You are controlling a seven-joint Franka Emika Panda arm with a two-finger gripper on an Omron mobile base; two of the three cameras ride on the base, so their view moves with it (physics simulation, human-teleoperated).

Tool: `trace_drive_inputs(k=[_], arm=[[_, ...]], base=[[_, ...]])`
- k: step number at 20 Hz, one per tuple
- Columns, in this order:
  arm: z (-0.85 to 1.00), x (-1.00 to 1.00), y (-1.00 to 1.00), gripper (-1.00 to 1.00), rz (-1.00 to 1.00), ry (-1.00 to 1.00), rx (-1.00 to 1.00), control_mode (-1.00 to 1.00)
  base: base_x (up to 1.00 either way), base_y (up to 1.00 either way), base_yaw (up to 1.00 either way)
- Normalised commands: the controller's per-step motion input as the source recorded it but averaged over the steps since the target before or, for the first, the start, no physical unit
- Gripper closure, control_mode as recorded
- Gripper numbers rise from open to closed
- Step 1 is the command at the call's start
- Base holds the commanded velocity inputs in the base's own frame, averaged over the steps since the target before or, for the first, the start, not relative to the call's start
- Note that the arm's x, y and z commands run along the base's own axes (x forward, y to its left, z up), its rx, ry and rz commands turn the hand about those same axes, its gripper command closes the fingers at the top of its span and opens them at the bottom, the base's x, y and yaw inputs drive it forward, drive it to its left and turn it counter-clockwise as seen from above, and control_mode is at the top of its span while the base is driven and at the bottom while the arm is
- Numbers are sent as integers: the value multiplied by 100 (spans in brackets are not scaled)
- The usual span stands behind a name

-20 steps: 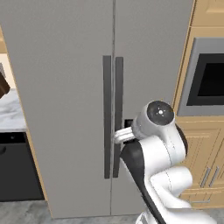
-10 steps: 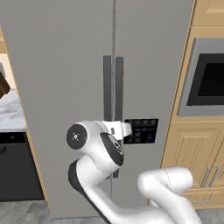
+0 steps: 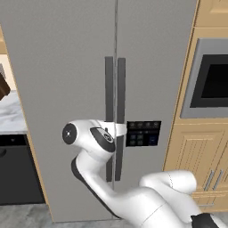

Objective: Move the hot dog bun to the plate on the dining table and place the condiment next to that plate. Then navigate to the fridge and take the sausage and place it on the plate as well.

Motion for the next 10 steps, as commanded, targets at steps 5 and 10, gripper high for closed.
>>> trace_drive_inputs(k=[5, 10], arm=[[-32, 26, -19, -100, -3, -17, -2, -100], [-20, 10, -22, -100, 0, -21, 0, -100]], base=[[0, 0, 0], [0, 0, 0]])
